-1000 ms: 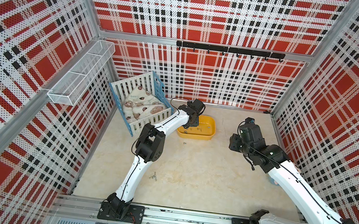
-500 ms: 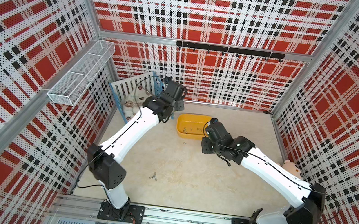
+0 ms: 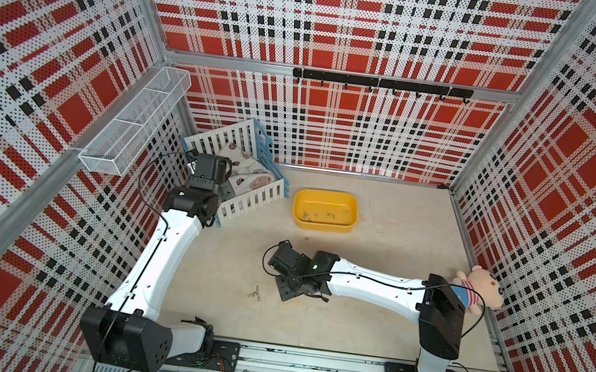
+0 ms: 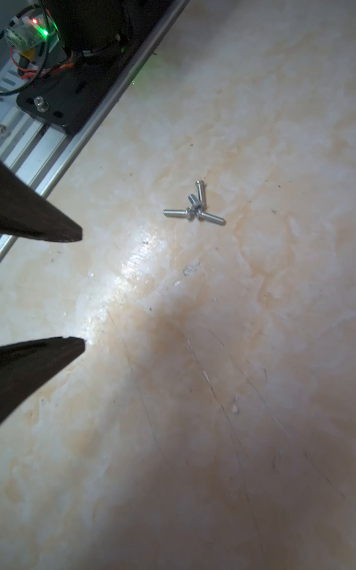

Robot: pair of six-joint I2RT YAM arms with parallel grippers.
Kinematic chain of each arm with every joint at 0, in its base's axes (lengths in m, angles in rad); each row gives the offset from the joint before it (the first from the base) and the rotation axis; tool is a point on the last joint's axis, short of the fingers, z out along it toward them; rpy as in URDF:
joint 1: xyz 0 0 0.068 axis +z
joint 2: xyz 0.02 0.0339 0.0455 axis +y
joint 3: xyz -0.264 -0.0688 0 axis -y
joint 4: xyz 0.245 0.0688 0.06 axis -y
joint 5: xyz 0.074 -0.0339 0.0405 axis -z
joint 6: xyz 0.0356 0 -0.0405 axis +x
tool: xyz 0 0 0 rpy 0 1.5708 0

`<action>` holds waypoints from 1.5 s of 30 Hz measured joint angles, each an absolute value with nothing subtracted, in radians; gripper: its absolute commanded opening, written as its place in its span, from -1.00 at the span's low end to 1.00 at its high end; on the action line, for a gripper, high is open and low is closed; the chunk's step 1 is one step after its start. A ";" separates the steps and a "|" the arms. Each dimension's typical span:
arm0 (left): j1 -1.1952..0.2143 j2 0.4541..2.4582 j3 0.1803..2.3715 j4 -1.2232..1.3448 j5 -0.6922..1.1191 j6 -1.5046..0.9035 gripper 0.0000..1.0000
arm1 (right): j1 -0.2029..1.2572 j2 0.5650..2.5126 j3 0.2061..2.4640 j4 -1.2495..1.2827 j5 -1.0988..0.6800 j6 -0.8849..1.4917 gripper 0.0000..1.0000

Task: Put the screws on the desktop into the storage box
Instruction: Pick up the screw from the center of the board.

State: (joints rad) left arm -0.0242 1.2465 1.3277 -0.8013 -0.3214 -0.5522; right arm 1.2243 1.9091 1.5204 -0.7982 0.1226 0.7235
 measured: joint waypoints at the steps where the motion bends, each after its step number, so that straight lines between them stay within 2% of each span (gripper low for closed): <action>1: -0.001 1.235 1.317 -0.801 -0.315 -0.546 0.15 | 1.237 1.924 1.532 -0.798 0.115 0.727 0.13; 7: 0.078 1.209 1.269 -0.801 -0.284 -0.519 0.15 | 1.256 1.983 1.603 -0.795 0.095 0.732 0.14; 14: 0.106 1.199 1.230 -0.800 -0.252 -0.502 0.15 | 1.258 2.073 1.700 -0.803 0.085 0.730 0.13; 27: 0.136 1.192 1.212 -0.797 -0.221 -0.464 0.14 | 1.273 2.234 1.860 -0.861 0.062 0.704 -0.11; 45: 0.163 1.191 1.190 -0.796 -0.206 -0.436 0.13 | 1.280 2.362 1.998 -0.965 0.065 0.696 -0.30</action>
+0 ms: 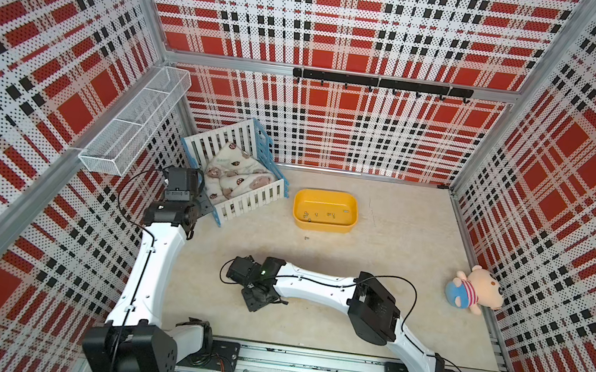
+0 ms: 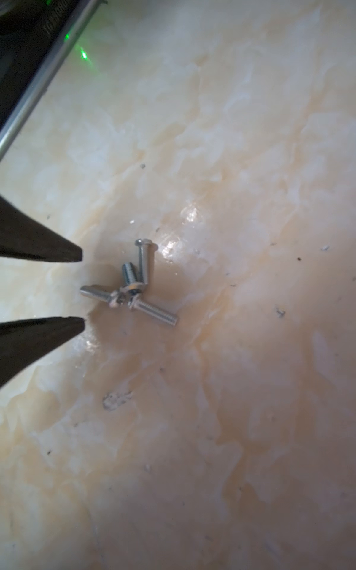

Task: Put the screws on the desktop into the storage box
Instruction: Pick up the screw from the center of the board.

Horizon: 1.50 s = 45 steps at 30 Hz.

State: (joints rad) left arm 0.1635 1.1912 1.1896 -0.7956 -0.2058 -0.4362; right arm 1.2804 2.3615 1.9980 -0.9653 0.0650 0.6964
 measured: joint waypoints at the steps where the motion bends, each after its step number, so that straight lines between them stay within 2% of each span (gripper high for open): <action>1: 0.166 1.191 1.190 -0.795 -0.206 -0.435 0.12 | 1.280 2.368 2.002 -0.968 0.065 0.696 -0.30; 11: 0.172 1.190 1.172 -0.793 -0.199 -0.422 0.11 | 1.280 2.410 2.059 -1.003 0.064 0.687 -0.45; 20: 0.173 1.189 1.167 -0.789 -0.194 -0.420 0.10 | 1.278 2.417 2.070 -1.013 0.064 0.675 -0.75; 23: 0.173 1.189 1.167 -0.786 -0.191 -0.419 0.10 | 1.277 2.417 2.070 -1.014 0.064 0.673 -0.92; 26: 0.173 1.189 1.167 -0.785 -0.191 -0.419 0.09 | 1.276 2.417 2.074 -1.018 0.067 0.675 -0.98; 32: 0.173 1.189 1.167 -0.785 -0.191 -0.419 0.10 | 1.275 2.404 2.054 -1.022 0.096 0.677 -1.00; 40: 0.173 1.187 1.167 -0.785 -0.191 -0.419 0.09 | 1.258 2.283 1.933 -1.045 0.163 0.686 -1.00; 45: 0.173 1.186 1.166 -0.785 -0.188 -0.419 0.09 | 1.187 2.191 1.924 -1.056 0.215 0.676 -1.00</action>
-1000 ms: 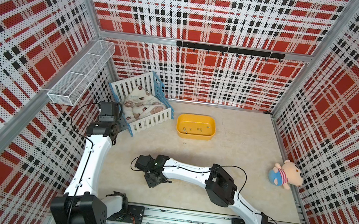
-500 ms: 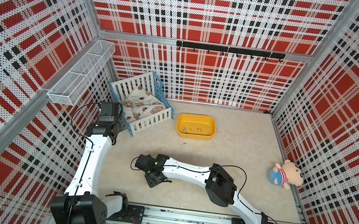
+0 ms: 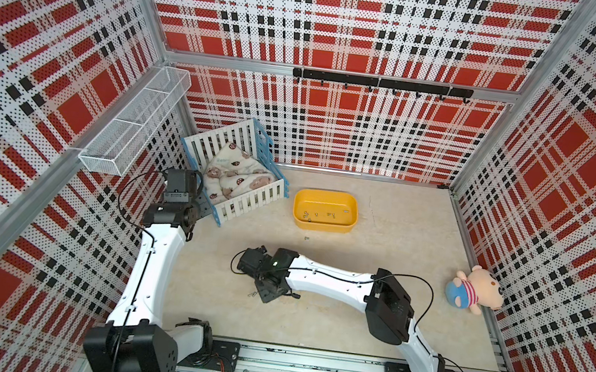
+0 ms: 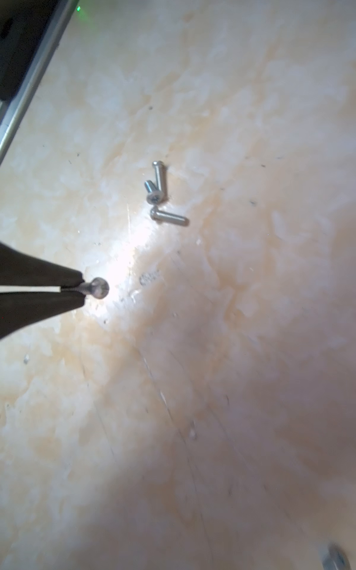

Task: Put the screws on the desktop into the storage box
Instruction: Pick up the screw from the center of the board.

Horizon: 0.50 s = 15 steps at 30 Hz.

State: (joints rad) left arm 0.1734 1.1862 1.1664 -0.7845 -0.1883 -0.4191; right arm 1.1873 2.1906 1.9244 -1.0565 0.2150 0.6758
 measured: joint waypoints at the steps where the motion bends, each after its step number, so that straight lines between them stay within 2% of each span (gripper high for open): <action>1: 0.173 1.186 1.166 -0.783 -0.187 -0.419 0.08 | 1.162 2.180 1.937 -1.064 0.227 0.670 -1.00; 10: 0.163 1.184 1.159 -0.778 -0.186 -0.420 0.08 | 0.876 2.189 2.184 -1.094 0.301 0.594 -1.00; 15: 0.146 1.183 1.159 -0.778 -0.186 -0.422 0.08 | 0.756 2.277 2.317 -1.092 0.295 0.577 -1.00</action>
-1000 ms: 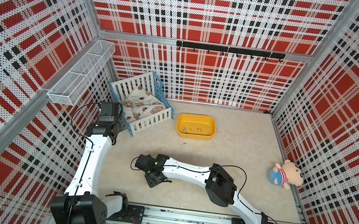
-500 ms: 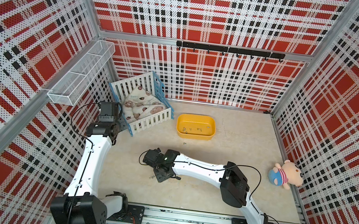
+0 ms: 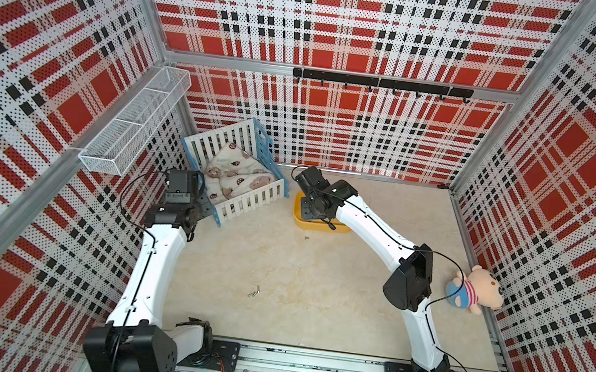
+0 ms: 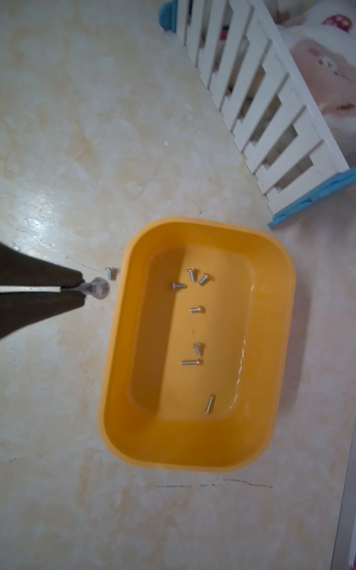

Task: Put the screws on the desktop into the storage box
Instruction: Pick up the screw from the center of the board, then place the screw in the storage box.

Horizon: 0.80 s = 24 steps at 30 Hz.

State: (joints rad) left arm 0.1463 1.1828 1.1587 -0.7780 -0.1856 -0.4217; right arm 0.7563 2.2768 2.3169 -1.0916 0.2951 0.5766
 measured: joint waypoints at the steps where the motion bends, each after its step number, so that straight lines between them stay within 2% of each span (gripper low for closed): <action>1: 0.144 1.183 1.159 -0.778 -0.186 -0.422 0.08 | 0.740 2.297 2.330 -1.090 0.292 0.574 -1.00; 10: 0.120 1.183 1.159 -0.778 -0.190 -0.425 0.08 | 0.597 2.466 2.357 -1.084 0.229 0.566 -1.00; 24: 0.046 1.205 1.159 -0.777 -0.218 -0.448 0.08 | 0.521 2.533 2.357 -1.047 0.152 0.542 -0.73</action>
